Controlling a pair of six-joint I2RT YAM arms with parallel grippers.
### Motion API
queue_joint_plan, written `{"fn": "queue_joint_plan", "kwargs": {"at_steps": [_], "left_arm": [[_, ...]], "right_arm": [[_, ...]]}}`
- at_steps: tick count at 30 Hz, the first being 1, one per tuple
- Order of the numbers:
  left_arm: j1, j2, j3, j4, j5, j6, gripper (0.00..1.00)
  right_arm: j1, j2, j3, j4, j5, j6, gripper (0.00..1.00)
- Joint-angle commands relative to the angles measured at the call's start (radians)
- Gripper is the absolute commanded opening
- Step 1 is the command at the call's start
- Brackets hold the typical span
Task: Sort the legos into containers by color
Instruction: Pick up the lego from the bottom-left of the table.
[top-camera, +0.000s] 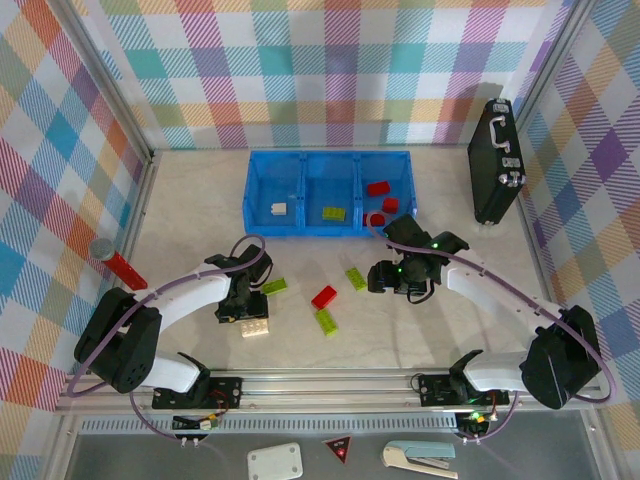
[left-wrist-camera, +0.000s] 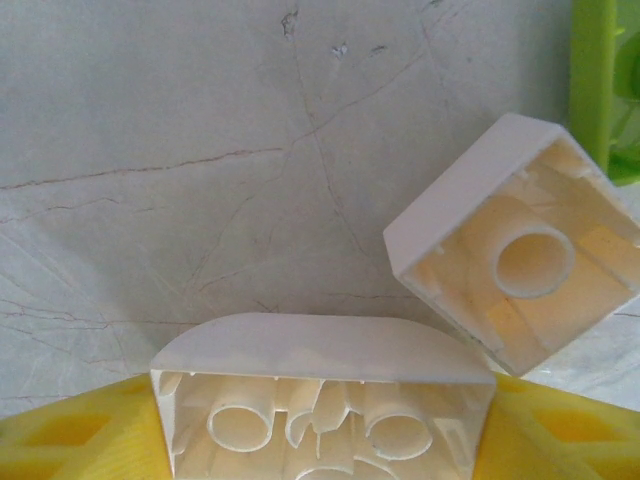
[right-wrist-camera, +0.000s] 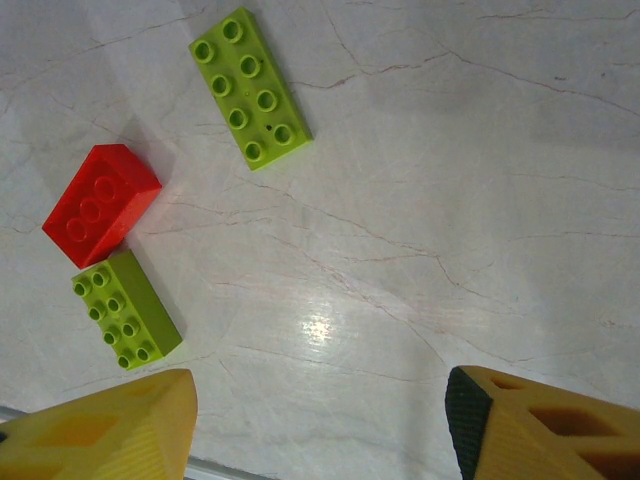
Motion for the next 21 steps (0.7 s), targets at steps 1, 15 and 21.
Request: {"fn": "queue_joint_plan", "kwargs": {"at_steps": [1,15,21], "left_arm": [[-0.009,-0.024,-0.001,-0.003,-0.005,0.000,0.66],[-0.009,-0.088,0.077,-0.081,-0.025,0.013,0.64],[-0.009,-0.088,0.144,-0.116,-0.032,0.039,0.64]], "right_arm": [[0.012,0.008,0.015,0.004,-0.010,-0.008,0.68],[0.017,0.007,0.017,-0.005,0.002,-0.010,0.68],[0.018,-0.010,0.011,-0.019,0.013,-0.009,0.68]]}}
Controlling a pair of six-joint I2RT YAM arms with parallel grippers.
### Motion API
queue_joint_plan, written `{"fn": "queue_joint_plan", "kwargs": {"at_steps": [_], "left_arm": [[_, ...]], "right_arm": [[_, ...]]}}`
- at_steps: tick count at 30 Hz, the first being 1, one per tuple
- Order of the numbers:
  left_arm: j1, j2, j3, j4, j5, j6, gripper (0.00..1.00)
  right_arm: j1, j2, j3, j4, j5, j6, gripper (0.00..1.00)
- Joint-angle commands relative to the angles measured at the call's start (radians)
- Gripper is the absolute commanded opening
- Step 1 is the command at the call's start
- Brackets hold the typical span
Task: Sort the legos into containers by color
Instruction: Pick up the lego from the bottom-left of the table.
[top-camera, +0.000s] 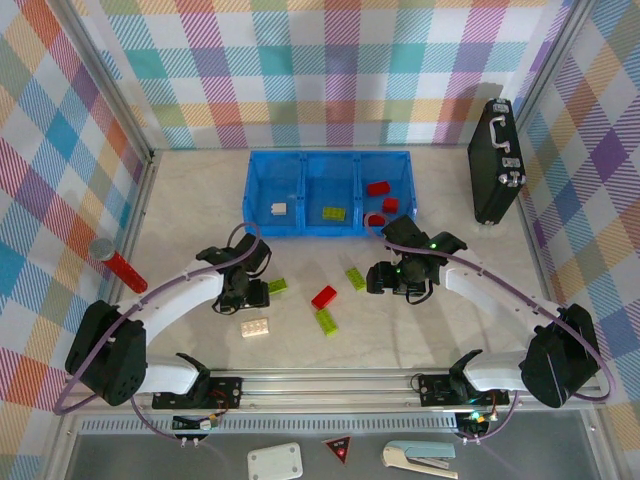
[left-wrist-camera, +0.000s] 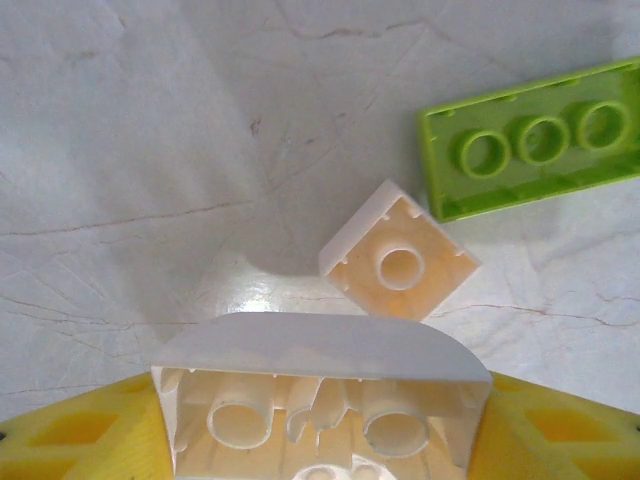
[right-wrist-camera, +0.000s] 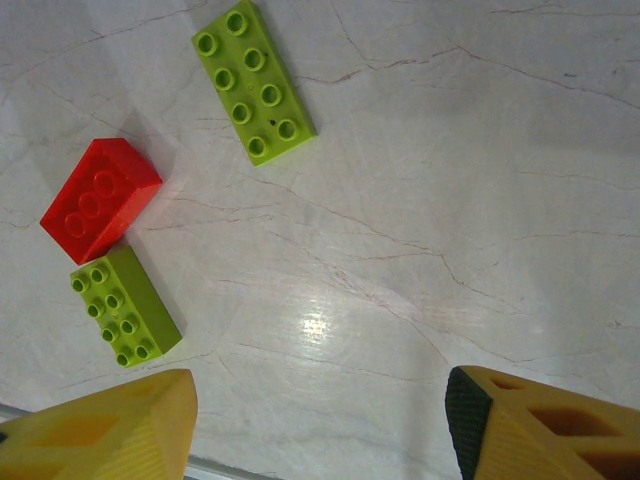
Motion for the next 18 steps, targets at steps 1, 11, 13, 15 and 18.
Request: {"fn": "queue_joint_plan", "kwargs": {"at_steps": [1,11,13,15,18], "left_arm": [[-0.009,-0.015,0.049,-0.055,-0.020,0.029,0.64],[-0.005,0.080,0.214,-0.070,-0.037,0.092,0.64],[-0.002,0.115,0.258,-0.069,-0.037,0.108,0.64],[0.004,0.153,0.303,-0.067,-0.034,0.124,0.63],[0.019,0.214,0.380,-0.069,-0.024,0.152,0.63]], "right_arm": [[0.006,-0.023,0.010,-0.023,0.012,-0.008,0.68],[0.006,-0.070,0.005,-0.070,0.043,-0.006,0.68],[0.006,-0.087,0.000,-0.079,0.049,-0.006,0.68],[0.006,-0.106,-0.006,-0.089,0.057,-0.003,0.68],[0.006,-0.132,-0.015,-0.107,0.069,0.003,0.68]]}}
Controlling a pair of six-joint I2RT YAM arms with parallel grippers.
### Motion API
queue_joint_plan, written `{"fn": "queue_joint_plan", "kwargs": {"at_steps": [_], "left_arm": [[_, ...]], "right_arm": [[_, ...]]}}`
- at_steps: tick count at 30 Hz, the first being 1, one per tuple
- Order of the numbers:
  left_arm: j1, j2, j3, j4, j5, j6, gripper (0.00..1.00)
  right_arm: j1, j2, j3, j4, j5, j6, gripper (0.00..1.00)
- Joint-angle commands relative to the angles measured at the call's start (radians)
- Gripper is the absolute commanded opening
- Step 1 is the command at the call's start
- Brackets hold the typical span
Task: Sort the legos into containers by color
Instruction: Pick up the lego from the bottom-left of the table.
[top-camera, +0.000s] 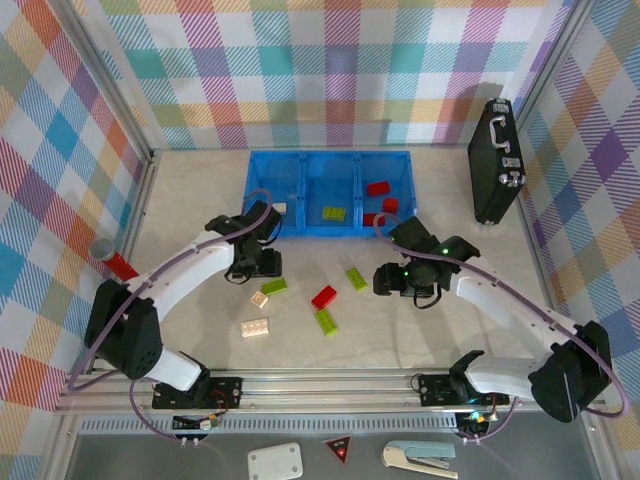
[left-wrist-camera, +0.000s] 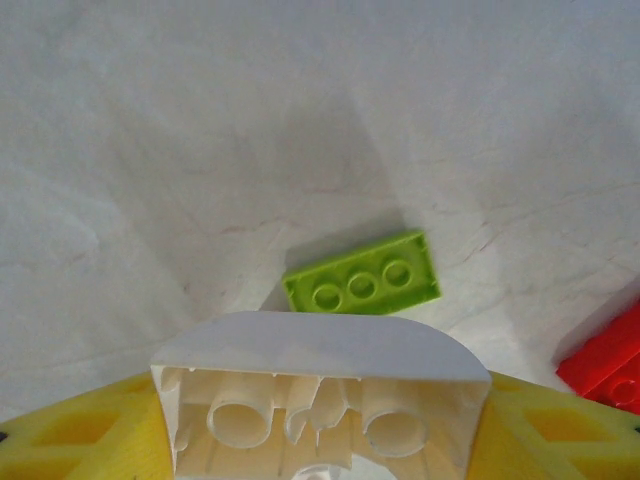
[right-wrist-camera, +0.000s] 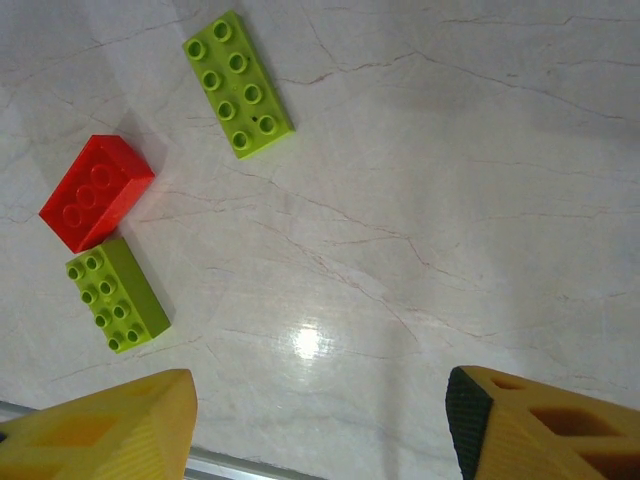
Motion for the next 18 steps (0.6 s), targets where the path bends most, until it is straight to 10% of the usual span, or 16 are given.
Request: {"fn": "queue_joint_plan", "kwargs": {"at_steps": [1,18], "left_arm": [[0.018,0.062,0.093,-0.025,-0.005,0.058,0.63],[0.135,0.441,0.640,-0.105,-0.002,0.209,0.62]], "right_arm": [[0.006,-0.041,-0.013,-0.052,0.027,0.004,0.68],[0.006,-0.129,-0.022,-0.125,0.067,0.030,0.68]]}}
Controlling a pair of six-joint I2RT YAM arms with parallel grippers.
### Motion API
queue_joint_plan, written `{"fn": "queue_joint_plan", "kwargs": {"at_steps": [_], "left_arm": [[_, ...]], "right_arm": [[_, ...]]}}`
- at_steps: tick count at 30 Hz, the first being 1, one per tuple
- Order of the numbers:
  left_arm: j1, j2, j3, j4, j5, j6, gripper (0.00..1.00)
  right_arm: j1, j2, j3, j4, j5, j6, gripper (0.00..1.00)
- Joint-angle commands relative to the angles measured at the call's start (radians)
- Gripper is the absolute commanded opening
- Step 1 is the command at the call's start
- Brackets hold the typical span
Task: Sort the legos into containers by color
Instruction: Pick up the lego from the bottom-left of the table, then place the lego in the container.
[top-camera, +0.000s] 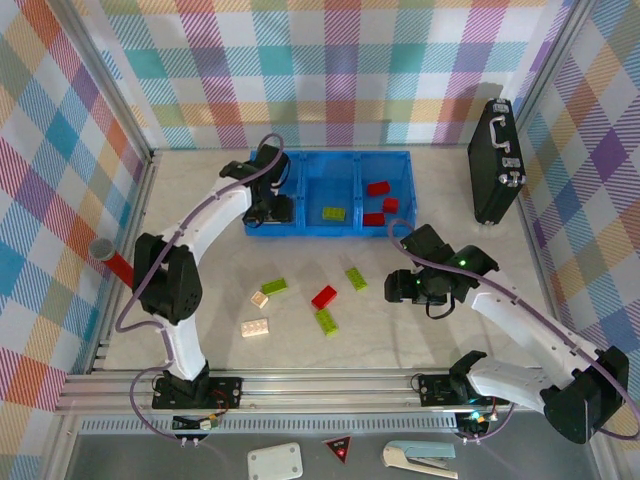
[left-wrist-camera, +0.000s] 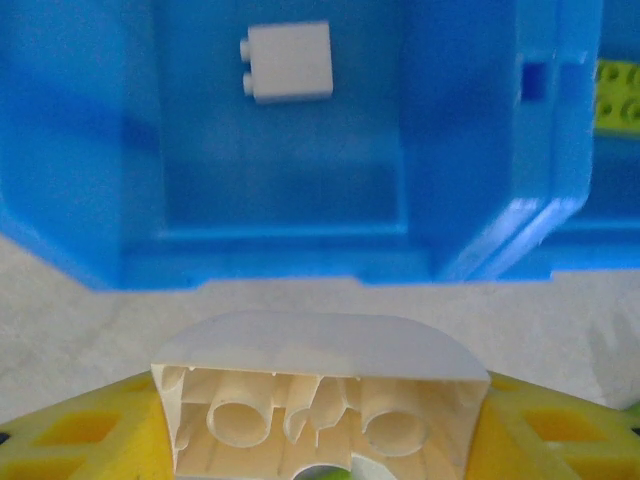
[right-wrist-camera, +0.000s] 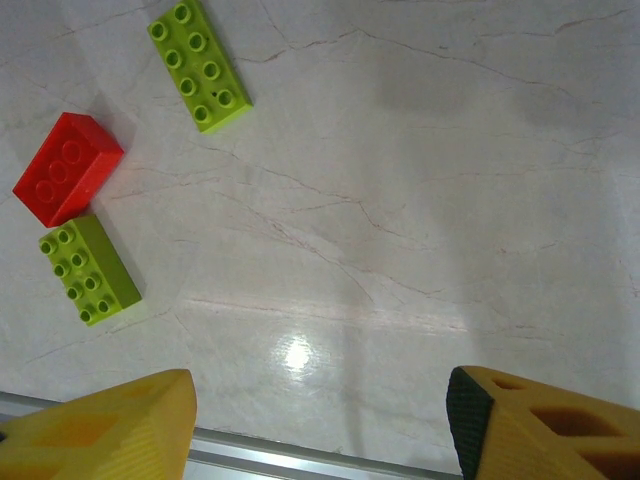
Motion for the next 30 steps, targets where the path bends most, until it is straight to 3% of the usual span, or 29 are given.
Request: {"fn": "queue_joint_plan", "kwargs": {"at_steps": [1,14,30], "left_arm": [[0.021,0.070,0.099,-0.050,-0.007,0.054,0.62],[0.084,0.339,0.418,-0.069,0.006,0.065,0.62],[0.145,0.504,0.506,0.026,0.047,0.070,0.61]], "right_arm": [[0.006,-0.014,0.006,-0.042,0.021,0.019,0.68],[0.005,-0.049,-0.005,-0.058,0.033,0.045,0.68],[0.006,-0.081,-0.020,-0.068,0.021,0.060,0.68]]}}
